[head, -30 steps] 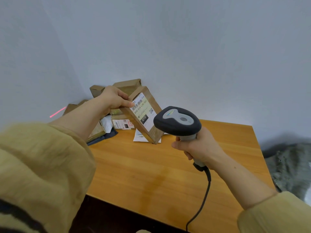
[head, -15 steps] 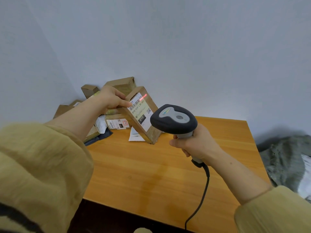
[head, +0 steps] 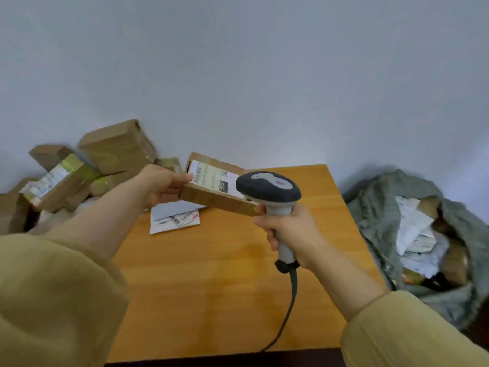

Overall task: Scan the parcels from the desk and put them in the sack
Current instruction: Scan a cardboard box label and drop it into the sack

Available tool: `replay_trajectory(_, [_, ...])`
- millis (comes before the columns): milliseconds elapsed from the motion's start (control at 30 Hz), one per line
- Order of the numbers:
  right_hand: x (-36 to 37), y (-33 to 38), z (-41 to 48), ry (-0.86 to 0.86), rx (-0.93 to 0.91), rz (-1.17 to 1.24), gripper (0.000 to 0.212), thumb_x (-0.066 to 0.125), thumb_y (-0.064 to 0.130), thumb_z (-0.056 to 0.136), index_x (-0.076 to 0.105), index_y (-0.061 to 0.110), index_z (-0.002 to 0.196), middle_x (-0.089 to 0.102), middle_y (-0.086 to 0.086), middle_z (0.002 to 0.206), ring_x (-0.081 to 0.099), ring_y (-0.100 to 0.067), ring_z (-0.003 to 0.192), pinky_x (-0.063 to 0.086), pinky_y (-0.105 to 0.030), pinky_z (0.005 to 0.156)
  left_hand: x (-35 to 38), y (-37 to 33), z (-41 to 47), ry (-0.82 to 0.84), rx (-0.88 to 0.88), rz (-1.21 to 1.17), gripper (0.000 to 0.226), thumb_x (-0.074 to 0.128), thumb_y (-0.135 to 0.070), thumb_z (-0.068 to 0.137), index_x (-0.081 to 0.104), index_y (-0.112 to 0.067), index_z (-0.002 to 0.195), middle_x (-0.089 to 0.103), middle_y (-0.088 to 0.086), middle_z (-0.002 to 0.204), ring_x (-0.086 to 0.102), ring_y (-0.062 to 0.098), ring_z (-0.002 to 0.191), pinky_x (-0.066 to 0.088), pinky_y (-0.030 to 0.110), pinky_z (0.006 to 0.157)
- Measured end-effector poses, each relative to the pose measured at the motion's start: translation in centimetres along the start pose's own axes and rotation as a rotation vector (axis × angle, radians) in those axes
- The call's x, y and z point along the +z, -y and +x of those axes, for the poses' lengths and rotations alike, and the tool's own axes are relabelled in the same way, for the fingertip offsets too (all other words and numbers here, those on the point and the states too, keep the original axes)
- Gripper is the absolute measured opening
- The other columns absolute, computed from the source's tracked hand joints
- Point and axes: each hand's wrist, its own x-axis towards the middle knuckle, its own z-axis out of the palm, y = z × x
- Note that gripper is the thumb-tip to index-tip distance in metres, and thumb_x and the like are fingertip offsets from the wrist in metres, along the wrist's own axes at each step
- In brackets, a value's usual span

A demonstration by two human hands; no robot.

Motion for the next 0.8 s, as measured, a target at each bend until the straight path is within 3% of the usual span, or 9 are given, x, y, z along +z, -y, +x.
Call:
replay_trajectory(100, [-3.2, -1.8, -0.3, -0.134, 0.065, 0.164, 0.008, 0.066, 0.001, 0.083, 0.061, 0.007, 0.084, 0.046, -0.005, 0.054, 0.038, -0.018, 0.041, 0.036, -0.027, 0.044, 6.3, 0.3, 1.7, 0.168, -0.051, -0.032, 0.021, 0.071, -0.012, 0.083, 0.062, -0.003, 0.098, 0.068, 0.013, 0.09, 0.065, 0.023, 0.08, 0.054, 0.032, 0.068])
replay_trajectory(300, [-11.9, -5.1, -1.8, -0.378, 0.125, 0.349, 0.01, 0.065, -0.001, 0.082, 0.058, 0.006, 0.082, 0.045, -0.006, 0.052, 0.039, -0.018, 0.039, 0.036, -0.024, 0.04, 19.9, -0.5, 1.4, 0.395, -0.058, 0.055, 0.038, 0.073, -0.013, 0.081, 0.059, 0.003, 0.113, 0.065, 0.016, 0.092, 0.064, 0.024, 0.078, 0.052, 0.032, 0.062])
replay_trajectory(400, [-17.3, -6.6, -2.2, -0.471, 0.164, 0.445, 0.008, 0.065, -0.001, 0.081, 0.06, 0.005, 0.08, 0.045, -0.006, 0.051, 0.038, -0.017, 0.038, 0.036, -0.025, 0.04, 27.0, -1.8, 0.0, 0.473, -0.045, 0.126, 0.033, 0.072, -0.011, 0.082, 0.059, 0.001, 0.11, 0.065, 0.015, 0.09, 0.063, 0.024, 0.077, 0.056, 0.035, 0.069])
replay_trajectory(600, [-30.5, -10.5, -2.5, -0.56, 0.235, 0.565, 0.008, 0.063, -0.001, 0.083, 0.058, 0.002, 0.077, 0.043, -0.009, 0.05, 0.036, -0.018, 0.037, 0.035, -0.024, 0.04, 42.9, -3.2, -2.1, 0.541, -0.067, 0.226, 0.015, 0.07, -0.013, 0.085, 0.059, -0.006, 0.093, 0.061, 0.008, 0.08, 0.058, 0.019, 0.07, 0.051, 0.031, 0.068])
replay_trajectory(700, [-37.3, -12.4, -3.2, -0.591, 0.287, 0.574, 0.01, 0.063, 0.002, 0.083, 0.054, 0.002, 0.078, 0.042, -0.009, 0.051, 0.036, -0.018, 0.037, 0.035, -0.025, 0.039, 50.8, -3.1, -2.5, 0.545, -0.054, 0.303, 0.04, 0.077, -0.016, 0.078, 0.059, -0.003, 0.11, 0.067, 0.012, 0.097, 0.065, 0.022, 0.081, 0.055, 0.032, 0.061])
replay_trajectory(800, [-42.5, -14.0, -3.6, -0.662, 0.345, 0.584, 0.015, 0.063, 0.001, 0.084, 0.052, 0.003, 0.074, 0.041, -0.009, 0.049, 0.035, -0.017, 0.035, 0.036, -0.024, 0.04, 57.2, -3.1, -3.3, 0.557, 0.052, 0.414, 0.029, 0.079, -0.012, 0.075, 0.067, -0.007, 0.101, 0.072, 0.01, 0.098, 0.071, 0.023, 0.084, 0.059, 0.041, 0.079])
